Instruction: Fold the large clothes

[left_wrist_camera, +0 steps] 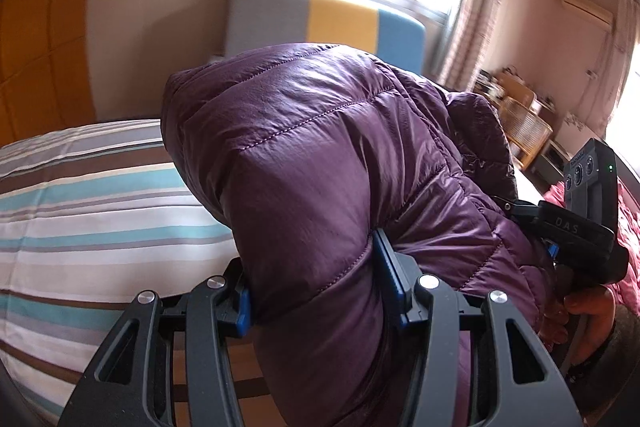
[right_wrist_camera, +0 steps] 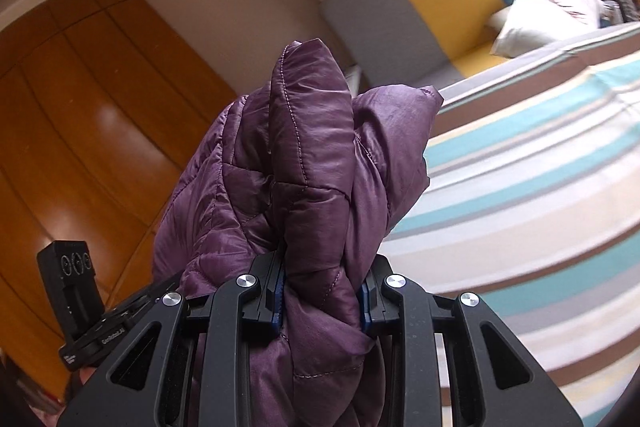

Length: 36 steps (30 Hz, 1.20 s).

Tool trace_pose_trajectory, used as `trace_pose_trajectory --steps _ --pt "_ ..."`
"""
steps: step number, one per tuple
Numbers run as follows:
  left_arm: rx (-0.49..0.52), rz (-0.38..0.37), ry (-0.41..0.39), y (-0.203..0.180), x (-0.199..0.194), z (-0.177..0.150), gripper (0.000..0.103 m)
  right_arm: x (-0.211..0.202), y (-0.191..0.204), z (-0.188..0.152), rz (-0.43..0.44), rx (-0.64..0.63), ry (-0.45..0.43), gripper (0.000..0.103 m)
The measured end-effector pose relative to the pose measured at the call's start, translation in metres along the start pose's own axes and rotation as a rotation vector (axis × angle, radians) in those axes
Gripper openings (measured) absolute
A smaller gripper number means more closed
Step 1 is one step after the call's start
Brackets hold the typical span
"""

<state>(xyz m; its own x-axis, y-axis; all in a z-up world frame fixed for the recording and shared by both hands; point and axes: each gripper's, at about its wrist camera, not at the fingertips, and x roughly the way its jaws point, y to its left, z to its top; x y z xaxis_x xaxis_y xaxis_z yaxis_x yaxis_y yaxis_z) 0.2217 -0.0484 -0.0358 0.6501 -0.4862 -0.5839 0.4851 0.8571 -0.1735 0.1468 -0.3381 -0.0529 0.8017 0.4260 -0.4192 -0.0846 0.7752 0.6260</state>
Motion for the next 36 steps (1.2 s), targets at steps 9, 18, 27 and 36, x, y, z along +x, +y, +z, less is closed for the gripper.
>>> trace_pose_trajectory --steps 9,18,27,36 --pt "-0.082 0.106 -0.029 0.079 -0.012 0.001 0.05 0.082 0.042 0.005 0.071 -0.028 0.07 0.027" --pt "-0.119 0.173 -0.017 0.143 0.021 0.011 0.05 0.159 0.051 0.016 0.051 -0.023 0.127 0.027" --pt "-0.127 0.231 0.001 0.162 0.066 -0.008 0.061 0.21 0.046 0.005 -0.134 -0.132 0.185 0.037" --pt "-0.096 0.281 -0.066 0.134 0.015 -0.013 0.065 0.166 0.052 0.0 -0.13 -0.119 0.15 0.051"
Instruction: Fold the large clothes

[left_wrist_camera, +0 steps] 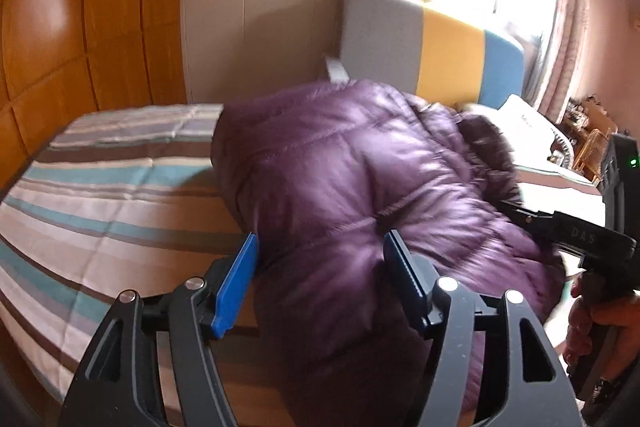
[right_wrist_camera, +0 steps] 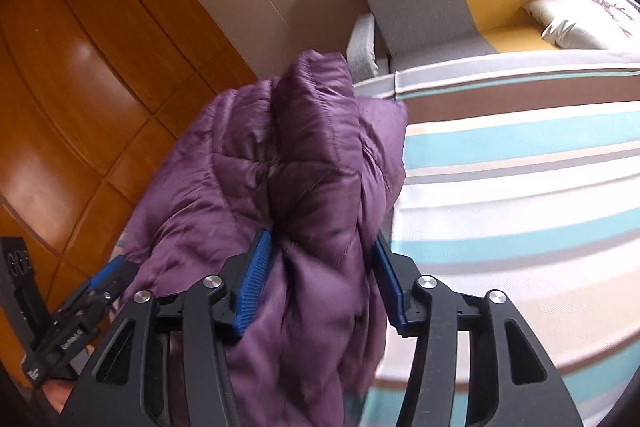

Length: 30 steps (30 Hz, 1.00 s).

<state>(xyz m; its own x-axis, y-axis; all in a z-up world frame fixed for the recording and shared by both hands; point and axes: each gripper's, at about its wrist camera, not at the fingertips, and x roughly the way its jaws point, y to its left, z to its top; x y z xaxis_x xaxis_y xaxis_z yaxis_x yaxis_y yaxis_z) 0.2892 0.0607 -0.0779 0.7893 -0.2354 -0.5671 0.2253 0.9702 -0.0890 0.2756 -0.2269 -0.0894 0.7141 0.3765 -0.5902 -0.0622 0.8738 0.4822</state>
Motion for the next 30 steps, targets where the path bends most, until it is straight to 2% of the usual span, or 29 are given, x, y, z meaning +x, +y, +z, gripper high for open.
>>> trace_pose_trajectory --steps 3,4,6,9,13,16,20,24,25,30 --pt "0.047 -0.026 -0.061 -0.014 -0.023 -0.004 0.069 -0.009 -0.005 -0.006 0.007 -0.009 -0.001 0.051" --pt "0.089 -0.022 -0.061 -0.022 -0.024 -0.007 0.072 -0.01 -0.002 -0.01 -0.015 -0.03 0.013 0.051" --pt "0.168 0.02 -0.004 -0.035 -0.013 -0.014 0.071 -0.011 0.004 -0.017 -0.057 -0.074 0.029 0.051" --pt "0.142 0.015 0.053 -0.027 0.0 -0.026 0.071 -0.01 0.007 -0.03 -0.116 -0.111 0.053 0.051" --pt "0.171 0.039 0.061 -0.015 0.008 -0.045 0.071 0.004 0.003 -0.05 -0.098 -0.083 0.114 0.053" --pt "0.176 0.041 0.061 -0.009 0.016 -0.051 0.071 0.017 0.006 -0.052 -0.141 -0.148 0.104 0.058" --pt "0.157 0.05 0.069 -0.007 0.018 -0.048 0.072 0.018 -0.001 -0.048 -0.115 -0.104 0.11 0.061" --pt "0.084 0.022 0.063 -0.002 0.005 -0.045 0.077 -0.004 -0.002 -0.045 -0.101 -0.075 0.057 0.061" --pt "0.066 0.02 0.062 -0.001 0.001 -0.045 0.081 -0.013 -0.001 -0.047 -0.104 -0.073 0.043 0.061" --pt "-0.021 0.028 0.01 0.009 -0.021 -0.034 0.085 -0.051 0.013 -0.029 -0.123 -0.11 -0.104 0.061"
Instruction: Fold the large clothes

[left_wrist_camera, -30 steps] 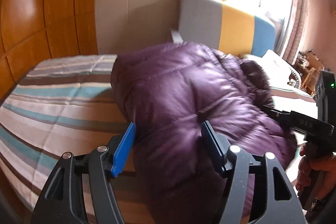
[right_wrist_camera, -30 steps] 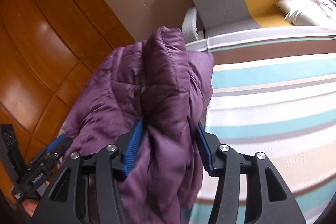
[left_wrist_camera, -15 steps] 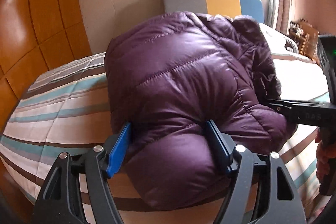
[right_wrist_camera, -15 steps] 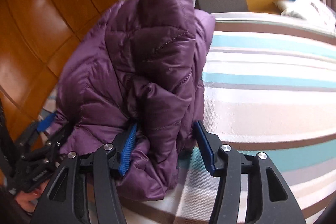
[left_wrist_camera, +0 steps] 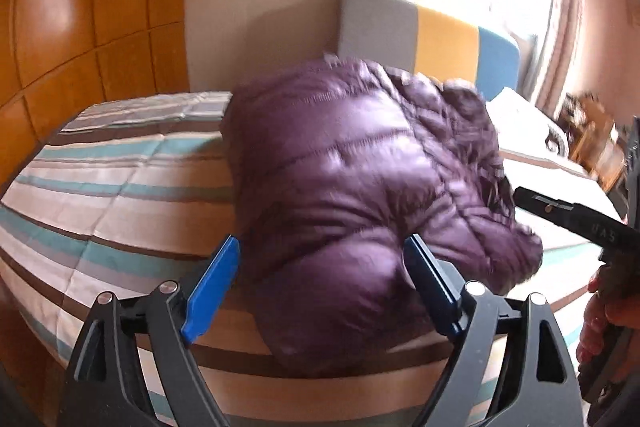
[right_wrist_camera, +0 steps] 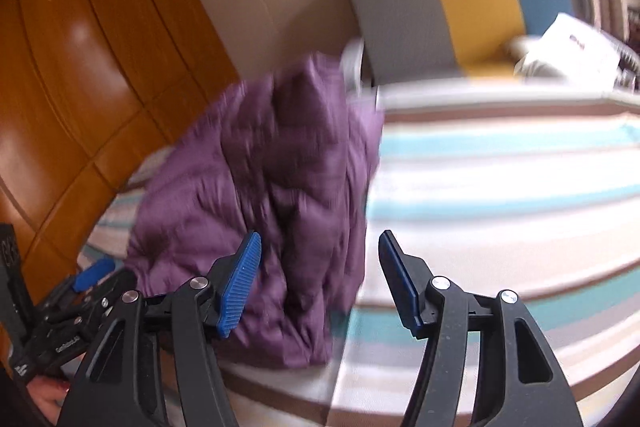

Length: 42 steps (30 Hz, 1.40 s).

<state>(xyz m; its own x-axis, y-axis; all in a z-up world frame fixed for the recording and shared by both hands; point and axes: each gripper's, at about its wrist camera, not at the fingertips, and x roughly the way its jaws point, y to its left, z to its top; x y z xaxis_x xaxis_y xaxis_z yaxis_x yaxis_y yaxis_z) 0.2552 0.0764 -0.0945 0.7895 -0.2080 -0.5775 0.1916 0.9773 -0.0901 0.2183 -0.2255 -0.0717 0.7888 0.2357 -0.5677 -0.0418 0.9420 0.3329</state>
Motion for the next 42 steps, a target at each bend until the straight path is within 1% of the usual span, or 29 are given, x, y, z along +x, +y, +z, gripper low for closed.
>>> trace_pose_trajectory --steps 1,2,3,5,7,8,9,10,11,12,13,14,16,18,20,22,24,25,27,28,29,32,34,36,39,42 --pt "-0.015 0.012 -0.014 0.002 -0.002 0.007 0.085 -0.003 0.003 0.008 0.003 -0.008 -0.026 0.059" --pt "-0.028 0.018 -0.019 0.004 -0.002 0.014 0.085 -0.003 0.008 0.02 0.012 -0.023 -0.05 0.05" --pt "-0.035 0.02 -0.021 0.004 -0.001 0.02 0.085 0.001 0.013 0.031 0.014 -0.043 -0.051 0.047" --pt "-0.043 0.038 -0.029 0.005 0.006 0.036 0.084 0.015 0.024 0.049 0.012 -0.095 -0.042 0.038" --pt "-0.019 0.06 -0.019 0.0 0.016 0.048 0.083 0.034 0.033 0.063 0.011 -0.139 -0.016 0.029" --pt "0.003 0.074 -0.008 -0.003 0.023 0.053 0.083 0.046 0.038 0.067 -0.003 -0.155 0.002 0.025" --pt "0.035 0.104 0.018 -0.006 0.035 0.056 0.082 0.051 0.038 0.068 -0.022 -0.168 0.018 0.024" --pt "0.06 0.124 0.055 -0.008 0.048 0.057 0.078 0.06 0.039 0.069 -0.046 -0.181 0.039 0.024" --pt "0.074 0.126 0.081 -0.009 0.055 0.056 0.078 0.071 0.039 0.067 -0.079 -0.193 0.072 0.022" --pt "0.08 0.118 0.102 -0.008 0.065 0.053 0.078 0.087 0.034 0.064 -0.115 -0.19 0.124 0.02" --pt "0.073 0.102 0.108 -0.006 0.071 0.05 0.079 0.099 0.025 0.058 -0.128 -0.162 0.17 0.019" --pt "0.062 0.088 0.112 -0.005 0.074 0.048 0.08 0.108 0.015 0.049 -0.12 -0.119 0.198 0.019" --pt "0.028 0.059 0.124 -0.001 0.083 0.04 0.082 0.116 0.005 0.038 -0.109 -0.086 0.197 0.016" --pt "0.013 0.047 0.126 0.0 0.09 0.037 0.082 0.121 0.006 0.029 -0.127 -0.125 0.173 0.016" --pt "0.001 0.051 0.133 0.001 0.095 0.035 0.083 0.121 0.01 0.026 -0.142 -0.137 0.168 0.016" --pt "-0.003 0.042 0.133 0.002 0.093 0.037 0.082 0.116 0.015 0.027 -0.146 -0.154 0.164 0.016" --pt "-0.026 0.03 0.12 0.006 0.084 0.038 0.085 0.104 0.019 0.028 -0.131 -0.15 0.146 0.016" --pt "-0.036 0.041 0.118 0.007 0.078 0.037 0.09 0.094 0.022 0.027 -0.117 -0.145 0.129 0.019" --pt "-0.058 0.052 0.11 0.01 0.066 0.036 0.101 0.071 0.024 0.027 -0.091 -0.137 0.084 0.032" --pt "-0.071 0.046 0.101 0.01 0.057 0.033 0.101 0.059 0.026 0.025 -0.084 -0.136 0.061 0.046" --pt "-0.079 0.043 0.099 0.011 0.05 0.031 0.101 0.046 0.028 0.024 -0.079 -0.138 0.038 0.049" --pt "-0.086 0.043 0.092 0.008 0.03 0.021 0.101 0.022 0.037 0.011 -0.057 -0.144 0.029 0.049" --pt "-0.07 0.072 0.086 0.004 0.017 0.013 0.101 0.009 0.038 0.002 -0.032 -0.125 0.023 0.049" --pt "-0.06 0.122 0.068 0.0 0.003 0.004 0.101 -0.004 0.04 -0.007 -0.026 -0.118 0.016 0.049" --pt "-0.066 0.157 0.054 -0.005 -0.014 -0.002 0.101 -0.02 0.046 -0.02 -0.018 -0.126 0.004 0.049" --pt "-0.081 0.178 0.047 -0.008 -0.03 -0.007 0.101 -0.032 0.05 -0.029 -0.009 -0.124 0.012 0.049"
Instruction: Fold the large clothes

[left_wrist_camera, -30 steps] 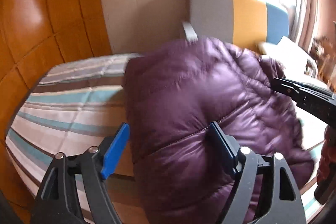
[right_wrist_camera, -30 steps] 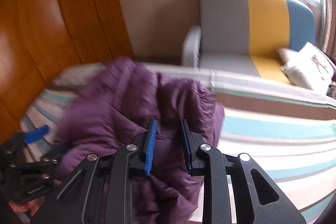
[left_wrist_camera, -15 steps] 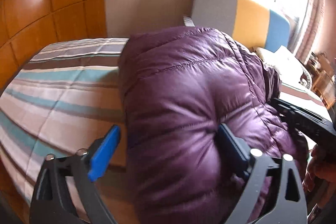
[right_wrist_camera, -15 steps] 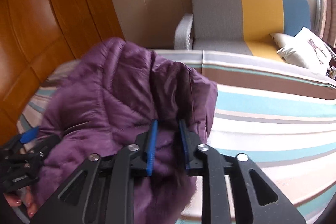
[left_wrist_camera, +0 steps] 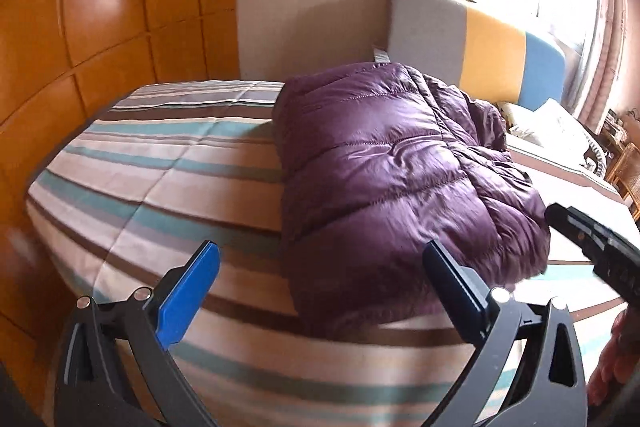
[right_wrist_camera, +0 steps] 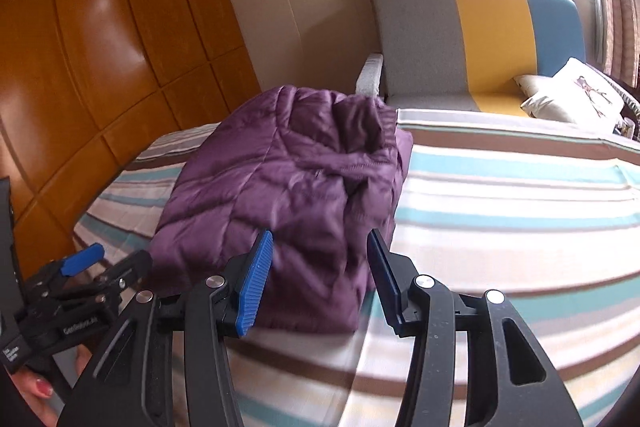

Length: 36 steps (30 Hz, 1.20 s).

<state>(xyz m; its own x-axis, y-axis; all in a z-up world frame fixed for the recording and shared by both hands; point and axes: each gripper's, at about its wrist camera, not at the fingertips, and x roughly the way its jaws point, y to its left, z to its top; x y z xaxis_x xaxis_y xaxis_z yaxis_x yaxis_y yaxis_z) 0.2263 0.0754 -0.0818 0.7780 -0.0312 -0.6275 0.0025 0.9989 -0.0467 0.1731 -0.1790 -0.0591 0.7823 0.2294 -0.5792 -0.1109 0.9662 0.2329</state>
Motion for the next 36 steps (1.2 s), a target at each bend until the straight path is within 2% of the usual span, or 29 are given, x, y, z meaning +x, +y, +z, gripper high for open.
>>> trace_pose_trajectory --steps 4,5,7,11,16,21,23,36 --pt "-0.043 0.017 -0.014 0.005 -0.02 -0.009 0.101 -0.017 0.008 -0.016 0.008 -0.01 0.002 0.05" --pt "-0.052 0.019 -0.014 0.005 -0.025 -0.011 0.101 -0.021 0.01 -0.021 0.005 -0.017 0.003 0.057" --pt "-0.057 0.035 -0.025 0.006 -0.035 -0.017 0.101 -0.031 0.012 -0.028 0.0 -0.03 -0.006 0.064" --pt "-0.048 0.078 -0.042 0.008 -0.051 -0.03 0.101 -0.044 0.019 -0.039 -0.001 -0.049 -0.009 0.064" --pt "-0.055 0.066 -0.018 0.011 -0.057 -0.038 0.101 -0.056 0.025 -0.046 -0.011 -0.066 -0.027 0.064" --pt "-0.049 0.076 -0.046 0.009 -0.066 -0.04 0.101 -0.06 0.028 -0.047 -0.013 -0.066 -0.032 0.064" --pt "-0.051 0.078 -0.053 0.009 -0.069 -0.039 0.101 -0.061 0.029 -0.047 -0.016 -0.07 -0.036 0.072" --pt "-0.05 0.073 -0.058 0.008 -0.072 -0.04 0.101 -0.061 0.03 -0.046 -0.024 -0.07 -0.045 0.072"
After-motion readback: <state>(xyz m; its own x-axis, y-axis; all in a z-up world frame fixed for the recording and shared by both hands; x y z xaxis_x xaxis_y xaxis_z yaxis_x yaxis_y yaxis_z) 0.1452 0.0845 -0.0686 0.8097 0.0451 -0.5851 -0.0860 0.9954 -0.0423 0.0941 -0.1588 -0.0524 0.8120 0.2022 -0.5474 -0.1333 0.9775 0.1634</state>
